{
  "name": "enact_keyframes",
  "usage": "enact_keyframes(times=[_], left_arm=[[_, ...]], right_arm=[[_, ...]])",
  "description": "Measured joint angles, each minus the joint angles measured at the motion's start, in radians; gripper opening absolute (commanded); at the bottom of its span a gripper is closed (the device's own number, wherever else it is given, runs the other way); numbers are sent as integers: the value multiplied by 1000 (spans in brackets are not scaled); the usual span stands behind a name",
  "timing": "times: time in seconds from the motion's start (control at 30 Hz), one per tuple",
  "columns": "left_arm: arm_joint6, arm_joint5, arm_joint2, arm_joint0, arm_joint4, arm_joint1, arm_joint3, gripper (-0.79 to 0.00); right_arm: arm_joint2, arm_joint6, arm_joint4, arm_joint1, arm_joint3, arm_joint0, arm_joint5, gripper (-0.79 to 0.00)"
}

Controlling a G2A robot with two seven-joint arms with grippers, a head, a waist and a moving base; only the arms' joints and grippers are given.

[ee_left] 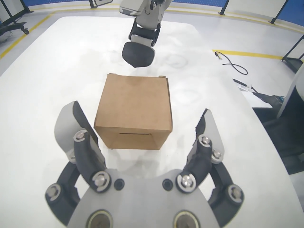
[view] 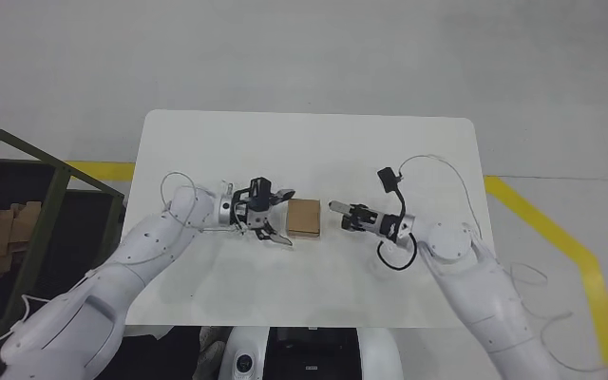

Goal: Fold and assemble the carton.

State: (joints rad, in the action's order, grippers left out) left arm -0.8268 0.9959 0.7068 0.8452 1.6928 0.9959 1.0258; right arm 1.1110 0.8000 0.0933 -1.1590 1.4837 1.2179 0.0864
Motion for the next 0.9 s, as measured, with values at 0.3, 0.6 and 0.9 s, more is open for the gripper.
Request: enact_keyframes(times=[0.3, 0.6, 0.9], left_arm=[[-23, -25, 100, 34, -140, -76, 52, 0], [104, -2, 157, -6, -283, -74, -30, 0], [252, 16, 254, -43, -466, -82, -112, 0]], right_arm=[[67, -55, -61, 15, 45, 17, 75, 0], [142, -130, -205, 29, 64, -21, 154, 0], [225, -262, -332, 39, 9, -85, 149, 0]])
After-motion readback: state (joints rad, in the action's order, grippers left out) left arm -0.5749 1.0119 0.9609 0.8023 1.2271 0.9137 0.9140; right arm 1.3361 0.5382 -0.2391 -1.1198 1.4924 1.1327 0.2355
